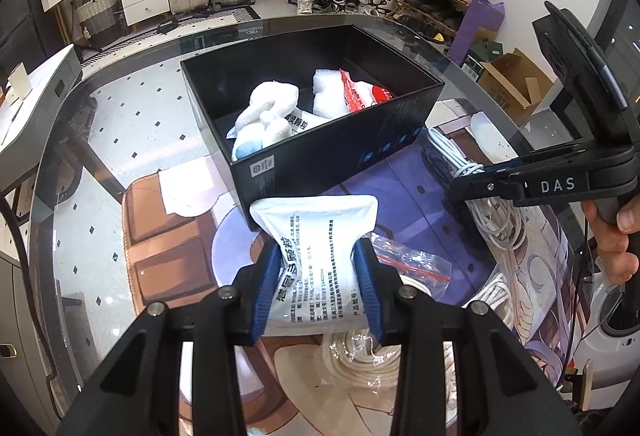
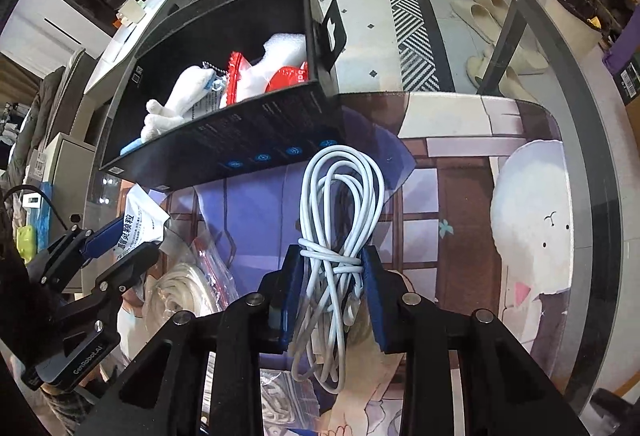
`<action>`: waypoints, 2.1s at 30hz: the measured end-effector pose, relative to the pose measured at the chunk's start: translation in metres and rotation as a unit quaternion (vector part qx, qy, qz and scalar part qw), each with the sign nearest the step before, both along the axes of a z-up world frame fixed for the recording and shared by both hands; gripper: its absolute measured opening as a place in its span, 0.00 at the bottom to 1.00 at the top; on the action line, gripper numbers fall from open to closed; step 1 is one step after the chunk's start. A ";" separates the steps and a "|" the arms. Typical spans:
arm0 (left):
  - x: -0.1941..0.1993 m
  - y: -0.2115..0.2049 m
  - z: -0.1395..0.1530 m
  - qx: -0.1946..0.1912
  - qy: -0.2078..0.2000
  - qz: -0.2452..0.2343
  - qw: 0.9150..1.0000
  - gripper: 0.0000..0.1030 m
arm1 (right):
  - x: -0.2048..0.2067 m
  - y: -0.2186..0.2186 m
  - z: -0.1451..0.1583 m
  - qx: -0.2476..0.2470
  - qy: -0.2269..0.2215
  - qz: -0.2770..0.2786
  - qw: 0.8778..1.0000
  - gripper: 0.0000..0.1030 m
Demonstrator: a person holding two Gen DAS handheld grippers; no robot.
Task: Organize soft objects
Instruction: 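Lift the sachet and cable and carry both over the black box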
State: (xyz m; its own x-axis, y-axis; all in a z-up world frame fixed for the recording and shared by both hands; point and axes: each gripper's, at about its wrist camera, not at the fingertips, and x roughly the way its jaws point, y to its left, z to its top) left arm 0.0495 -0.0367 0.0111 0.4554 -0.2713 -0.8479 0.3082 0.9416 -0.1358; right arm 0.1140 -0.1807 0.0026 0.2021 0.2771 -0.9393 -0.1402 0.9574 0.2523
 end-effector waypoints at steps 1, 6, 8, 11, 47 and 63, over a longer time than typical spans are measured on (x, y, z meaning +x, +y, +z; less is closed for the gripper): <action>0.000 0.000 0.002 0.001 -0.001 0.001 1.000 0.36 | -0.002 -0.004 0.006 0.003 -0.010 -0.004 1.000 0.29; -0.001 -0.001 0.012 0.007 -0.010 0.009 1.000 0.35 | -0.003 -0.016 0.027 0.028 -0.025 -0.007 0.999 0.29; -0.001 -0.002 0.017 0.011 -0.016 0.012 1.000 0.35 | -0.001 -0.017 0.034 0.032 -0.033 0.001 0.999 0.29; -0.004 -0.003 0.027 0.018 -0.025 0.013 0.999 0.35 | -0.001 -0.008 0.046 0.038 -0.050 0.017 0.998 0.29; 0.031 -0.010 0.069 0.042 -0.058 0.043 0.996 0.34 | 0.053 0.030 0.080 0.076 -0.108 0.069 0.989 0.29; 0.066 -0.006 0.068 0.044 -0.054 0.051 0.996 0.34 | 0.096 0.041 0.087 0.070 -0.129 0.068 0.987 0.29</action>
